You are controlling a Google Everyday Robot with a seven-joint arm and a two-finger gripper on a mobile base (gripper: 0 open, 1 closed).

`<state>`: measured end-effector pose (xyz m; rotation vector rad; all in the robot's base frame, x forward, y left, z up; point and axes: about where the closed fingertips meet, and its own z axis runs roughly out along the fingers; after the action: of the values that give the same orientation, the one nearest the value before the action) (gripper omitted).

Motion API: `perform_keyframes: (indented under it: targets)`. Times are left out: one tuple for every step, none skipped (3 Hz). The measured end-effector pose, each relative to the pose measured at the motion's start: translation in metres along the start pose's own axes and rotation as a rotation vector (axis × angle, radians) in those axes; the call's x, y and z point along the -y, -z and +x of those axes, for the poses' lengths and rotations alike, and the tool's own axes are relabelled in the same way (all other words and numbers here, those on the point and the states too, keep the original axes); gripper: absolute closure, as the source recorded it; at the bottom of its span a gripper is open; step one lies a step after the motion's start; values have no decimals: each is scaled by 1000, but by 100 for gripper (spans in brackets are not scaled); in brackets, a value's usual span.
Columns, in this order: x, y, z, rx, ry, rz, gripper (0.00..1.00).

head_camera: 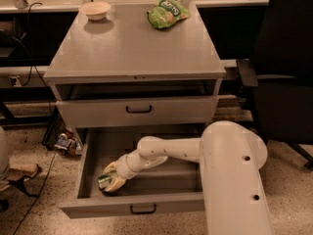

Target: Pick green can from middle drawer and place on counter

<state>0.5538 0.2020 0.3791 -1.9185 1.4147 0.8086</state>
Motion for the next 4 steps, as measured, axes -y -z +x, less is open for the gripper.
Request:
perform_keyframes:
  targets:
    - [2, 35, -6, 9, 15, 27, 100]
    - [5, 124, -23, 23, 52, 97, 100]
    - [8, 196, -37, 17, 84, 154, 100]
    - [8, 202, -37, 11, 82, 165, 100]
